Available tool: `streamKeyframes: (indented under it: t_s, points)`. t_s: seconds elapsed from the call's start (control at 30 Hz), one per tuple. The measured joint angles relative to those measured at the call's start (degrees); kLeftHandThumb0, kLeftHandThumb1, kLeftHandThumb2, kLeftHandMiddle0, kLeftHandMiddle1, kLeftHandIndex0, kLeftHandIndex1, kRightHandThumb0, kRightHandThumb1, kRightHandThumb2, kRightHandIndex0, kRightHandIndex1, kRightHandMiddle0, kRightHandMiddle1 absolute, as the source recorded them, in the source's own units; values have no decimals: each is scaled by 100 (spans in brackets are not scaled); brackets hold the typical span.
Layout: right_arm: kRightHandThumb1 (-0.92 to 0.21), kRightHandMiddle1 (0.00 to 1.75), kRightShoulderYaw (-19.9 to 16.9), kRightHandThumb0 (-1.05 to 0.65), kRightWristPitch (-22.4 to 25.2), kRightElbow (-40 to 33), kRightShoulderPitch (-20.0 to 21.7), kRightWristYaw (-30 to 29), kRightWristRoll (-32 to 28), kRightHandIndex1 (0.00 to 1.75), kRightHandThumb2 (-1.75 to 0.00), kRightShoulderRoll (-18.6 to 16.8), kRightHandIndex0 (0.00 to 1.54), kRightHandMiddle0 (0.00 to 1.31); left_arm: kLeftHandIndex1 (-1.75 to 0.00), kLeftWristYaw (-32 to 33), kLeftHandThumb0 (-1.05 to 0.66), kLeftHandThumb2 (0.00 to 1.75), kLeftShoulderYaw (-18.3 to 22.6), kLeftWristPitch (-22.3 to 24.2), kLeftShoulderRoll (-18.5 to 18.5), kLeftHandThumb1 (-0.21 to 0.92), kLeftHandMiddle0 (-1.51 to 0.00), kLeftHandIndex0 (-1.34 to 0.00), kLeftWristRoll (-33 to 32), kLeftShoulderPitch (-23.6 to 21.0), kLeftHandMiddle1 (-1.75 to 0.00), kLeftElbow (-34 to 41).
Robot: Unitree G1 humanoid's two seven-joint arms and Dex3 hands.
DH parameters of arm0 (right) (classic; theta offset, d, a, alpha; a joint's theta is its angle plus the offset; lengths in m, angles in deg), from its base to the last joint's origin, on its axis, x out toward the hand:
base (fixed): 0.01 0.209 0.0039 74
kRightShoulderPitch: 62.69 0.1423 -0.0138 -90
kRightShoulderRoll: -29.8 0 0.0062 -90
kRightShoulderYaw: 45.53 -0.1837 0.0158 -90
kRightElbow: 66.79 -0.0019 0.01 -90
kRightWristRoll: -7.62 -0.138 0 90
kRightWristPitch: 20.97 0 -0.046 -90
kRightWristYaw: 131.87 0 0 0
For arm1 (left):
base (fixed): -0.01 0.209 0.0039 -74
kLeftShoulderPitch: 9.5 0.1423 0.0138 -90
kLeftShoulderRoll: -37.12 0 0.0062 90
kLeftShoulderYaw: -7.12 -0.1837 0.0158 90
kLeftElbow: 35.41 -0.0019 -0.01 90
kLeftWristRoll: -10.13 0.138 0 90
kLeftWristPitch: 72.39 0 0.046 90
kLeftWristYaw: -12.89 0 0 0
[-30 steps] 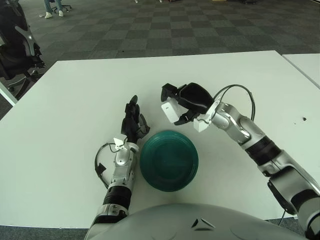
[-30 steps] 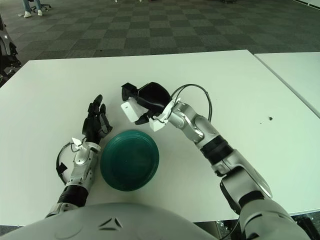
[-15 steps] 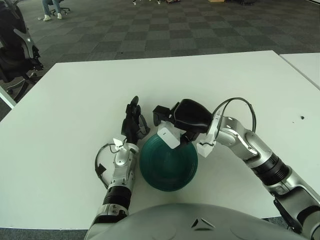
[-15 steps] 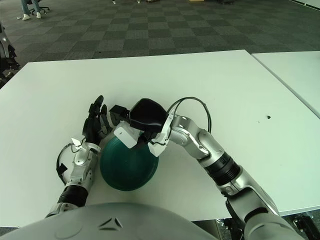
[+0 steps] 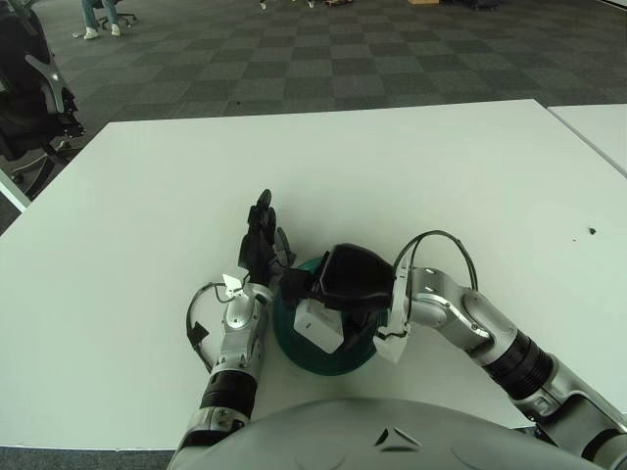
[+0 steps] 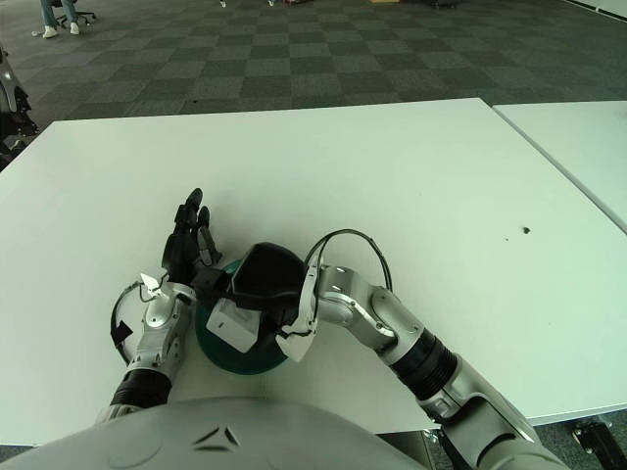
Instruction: Put the charger into the plate.
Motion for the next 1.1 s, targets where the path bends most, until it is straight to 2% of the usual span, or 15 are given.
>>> streamKeyframes:
  t_s: [0.4,0.53,0.73,0.77,0.83,0.9,0.93,1.0,1.1]
  points:
    - [-34,175,-10,-47,-172,399,11,-186,246,175,-128,-53,112,59,-28,302,-97,104,-246,409,-27,92,-6,0,5,324,0,454]
    - [-42,175,-15,-45,-165,400,23,-141,250,175,-118,-91,99,53,-29,322,-95,103,-260,582,-39,92,-7,0,0,312,0,443]
    - [-67,175,-31,-40,-126,399,17,-35,208,175,-86,-113,71,35,-28,85,-91,100,-66,630,-38,92,-7,0,-184,-58,0,-96]
    - [-76,174,-37,-55,-138,400,14,-38,209,175,-79,-107,69,29,-28,46,-90,99,-37,627,-34,92,-6,0,-223,-131,0,-174]
    - [-84,172,-57,-69,-194,419,2,-90,217,175,-74,-85,65,23,-27,-36,-90,97,54,575,-24,92,-6,0,-277,-296,0,-363]
    - [-89,165,-64,-80,-261,460,4,-161,231,175,-73,-52,51,17,-27,-128,-90,95,146,512,-15,92,-6,0,-343,-511,0,-593]
    - [-89,164,-68,-82,-300,487,5,-192,241,175,-73,-30,49,16,-26,-179,-90,95,198,486,-12,92,-5,0,-390,-610,0,-717]
    - [-91,152,-74,-89,-388,552,18,-272,274,156,-78,2,35,11,-27,-316,-90,96,307,420,-10,92,-5,0,-507,-781,0,-938]
    - [-92,140,-106,-94,-560,658,50,-526,433,135,-83,45,27,7,-27,-644,-91,97,486,285,-7,92,-5,0,-756,-954,0,-1181]
